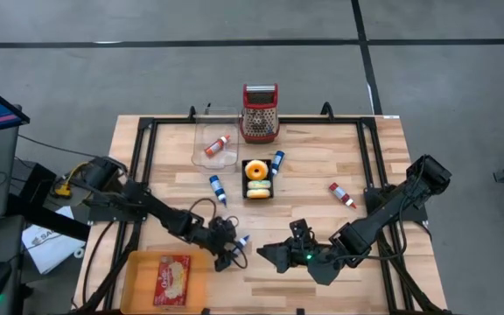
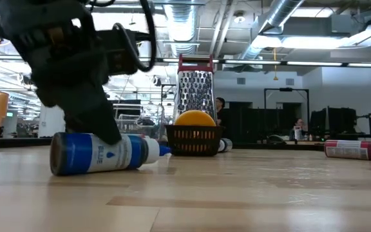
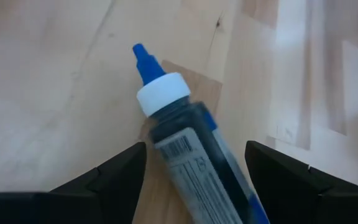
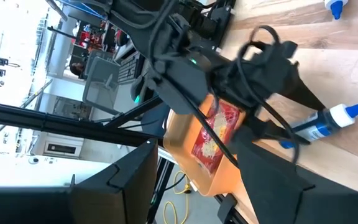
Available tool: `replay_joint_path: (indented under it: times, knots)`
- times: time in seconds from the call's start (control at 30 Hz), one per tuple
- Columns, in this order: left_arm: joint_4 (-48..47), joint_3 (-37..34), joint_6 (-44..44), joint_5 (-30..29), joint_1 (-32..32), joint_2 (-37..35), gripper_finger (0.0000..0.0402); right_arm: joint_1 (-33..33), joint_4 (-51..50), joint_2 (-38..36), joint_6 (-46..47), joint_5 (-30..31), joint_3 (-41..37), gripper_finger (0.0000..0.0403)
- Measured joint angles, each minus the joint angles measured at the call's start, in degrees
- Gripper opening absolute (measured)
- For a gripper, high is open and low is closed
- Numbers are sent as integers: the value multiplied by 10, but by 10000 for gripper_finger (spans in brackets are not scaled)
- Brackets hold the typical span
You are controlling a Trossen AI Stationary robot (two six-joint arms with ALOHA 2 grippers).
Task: Pick & Place Food Item
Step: Put the bottom blue food coloring bottle into the transparent bin
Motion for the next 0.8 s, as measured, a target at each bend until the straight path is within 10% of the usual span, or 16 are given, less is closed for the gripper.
replay_joint_path:
  times: [0.8]
  knots:
    - [-59,39,13,-34,42,-4,136,8,-6,0,10,-4,0,213]
